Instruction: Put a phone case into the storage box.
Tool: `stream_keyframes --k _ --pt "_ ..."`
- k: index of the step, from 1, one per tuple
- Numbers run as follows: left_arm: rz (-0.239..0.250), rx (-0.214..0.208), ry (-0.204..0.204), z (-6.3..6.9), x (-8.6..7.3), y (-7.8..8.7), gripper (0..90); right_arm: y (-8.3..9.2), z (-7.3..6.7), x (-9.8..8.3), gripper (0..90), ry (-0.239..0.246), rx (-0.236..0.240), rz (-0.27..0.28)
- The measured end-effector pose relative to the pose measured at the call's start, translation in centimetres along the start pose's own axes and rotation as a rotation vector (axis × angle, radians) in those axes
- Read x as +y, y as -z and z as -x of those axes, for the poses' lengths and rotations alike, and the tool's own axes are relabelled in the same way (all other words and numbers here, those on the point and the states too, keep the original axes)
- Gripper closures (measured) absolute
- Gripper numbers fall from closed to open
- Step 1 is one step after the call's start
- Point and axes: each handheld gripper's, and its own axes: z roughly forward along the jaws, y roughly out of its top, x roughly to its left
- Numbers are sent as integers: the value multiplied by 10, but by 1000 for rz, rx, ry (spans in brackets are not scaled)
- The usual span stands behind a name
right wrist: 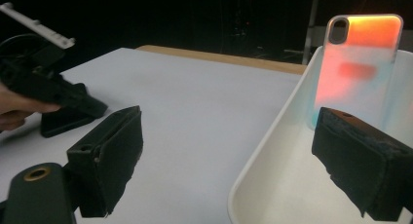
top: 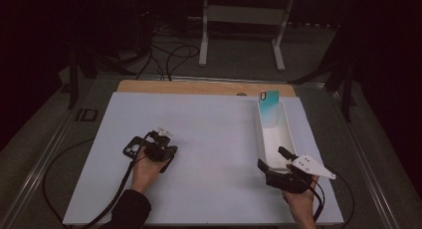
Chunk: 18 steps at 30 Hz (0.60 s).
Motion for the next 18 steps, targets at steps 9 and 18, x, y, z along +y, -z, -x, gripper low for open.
stream_keyframes --k 9,18 --pt "-17 41 8 -3 -41 36 894 -1 0 0 115 4 1 1" --pt "15 165 107 -36 -82 71 879 -4 -1 0 115 7 4 -2"
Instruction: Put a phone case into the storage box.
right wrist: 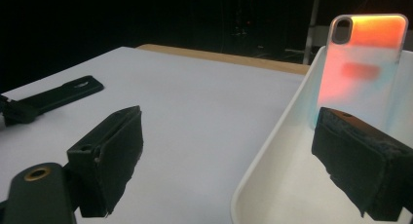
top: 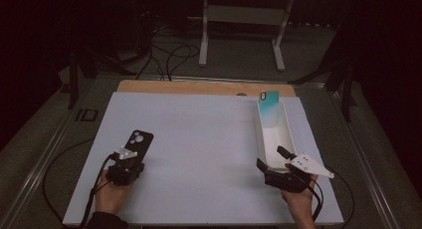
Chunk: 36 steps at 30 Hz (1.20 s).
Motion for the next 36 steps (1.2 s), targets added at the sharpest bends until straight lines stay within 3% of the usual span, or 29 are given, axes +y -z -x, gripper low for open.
stream_keyframes --k 3,5,8,11,16,18,19,20,22,24,25,28,29,34,36 --pt "20 46 60 -11 -5 3 879 -1 -1 0 115 -1 0 -1" --pt "22 49 64 -12 -6 3 879 -1 -1 0 115 0 0 -2" --pt "30 57 52 -10 -5 2 865 -1 0 0 123 0 5 -3" --pt "75 17 16 -7 -3 4 821 -1 2 0 128 -15 28 -6" --pt "254 -27 -33 3 5 23 718 -1 5 0 131 -18 38 -9" --pt "347 -54 -39 6 7 31 666 -1 4 0 132 -12 39 -5" --pt "425 -73 -45 9 7 38 631 -1 4 0 131 -6 48 4" --pt "425 -73 -45 9 7 38 618 -1 4 0 128 2 47 10" --pt "487 -78 -52 11 6 44 590 -1 4 0 125 10 39 15" --pt "528 -63 -63 12 5 49 458 1 5 -1 114 26 29 42" --pt "546 -66 -60 12 4 51 458 1 5 -1 114 26 29 42" --pt "574 -32 -58 12 1 56 327 3 6 -2 103 26 34 62" --pt "582 -18 -53 11 0 57 244 4 5 -3 100 26 41 72" --pt "603 24 -21 4 -3 63 145 6 3 -3 91 27 23 60" --pt "588 27 -28 3 -3 63 111 7 4 -3 88 27 20 52"
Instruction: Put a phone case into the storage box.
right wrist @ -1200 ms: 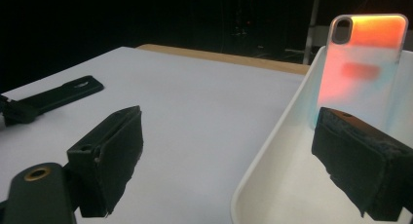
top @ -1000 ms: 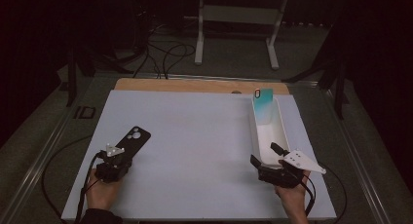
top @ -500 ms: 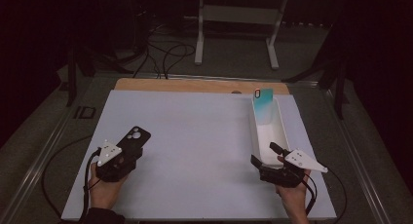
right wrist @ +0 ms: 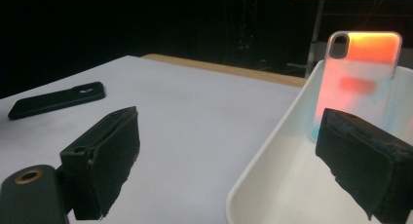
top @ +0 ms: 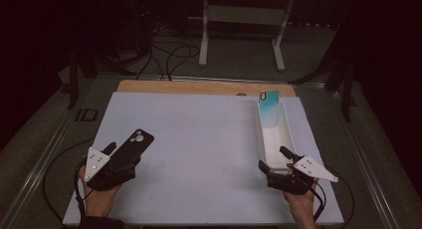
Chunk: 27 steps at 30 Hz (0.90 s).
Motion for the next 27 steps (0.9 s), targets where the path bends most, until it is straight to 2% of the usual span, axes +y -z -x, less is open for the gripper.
stream_keyframes --k 3,4,9,15,22,27 --pt "-22 -6 -6 -1 0 -1 69 1 -1 0 86 7 -5 2" --pt "-31 -11 -5 -2 0 -1 20 2 -2 0 86 6 -1 5" --pt "-45 -17 -16 -3 0 -2 0 2 -3 0 83 -1 3 3" --pt "-66 -20 -8 -7 2 -2 0 2 -4 0 81 8 -8 -2" --pt "-169 -22 -55 -10 7 -8 0 3 -2 1 83 -5 0 -1" --pt "-249 -34 -86 -18 13 -15 0 3 -1 1 83 -6 -5 1"
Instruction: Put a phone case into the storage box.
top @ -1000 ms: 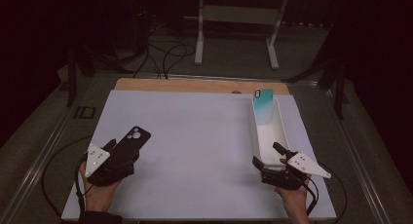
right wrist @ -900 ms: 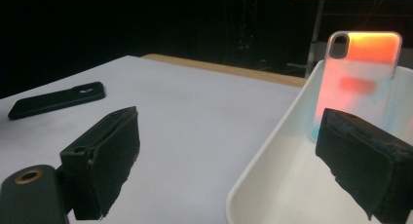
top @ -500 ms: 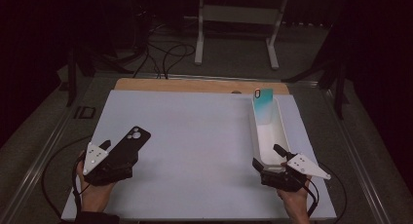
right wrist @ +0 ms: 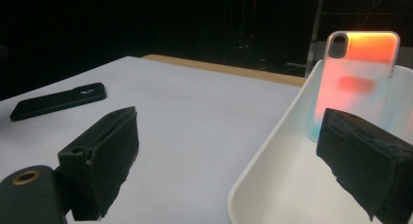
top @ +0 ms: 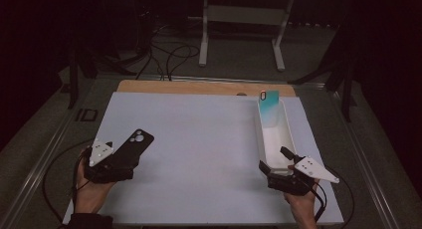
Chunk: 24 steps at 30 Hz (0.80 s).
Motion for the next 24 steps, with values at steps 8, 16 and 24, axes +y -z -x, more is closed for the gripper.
stream_keyframes --k 8,16,24 --pt "-117 -7 -27 -18 12 -17 0 -1 0 0 82 1 21 -7" --pt "-218 -39 -71 -23 16 -37 0 -1 0 1 82 7 20 -3" --pt "-363 -55 -99 -31 17 -66 0 0 1 1 82 1 9 -1"
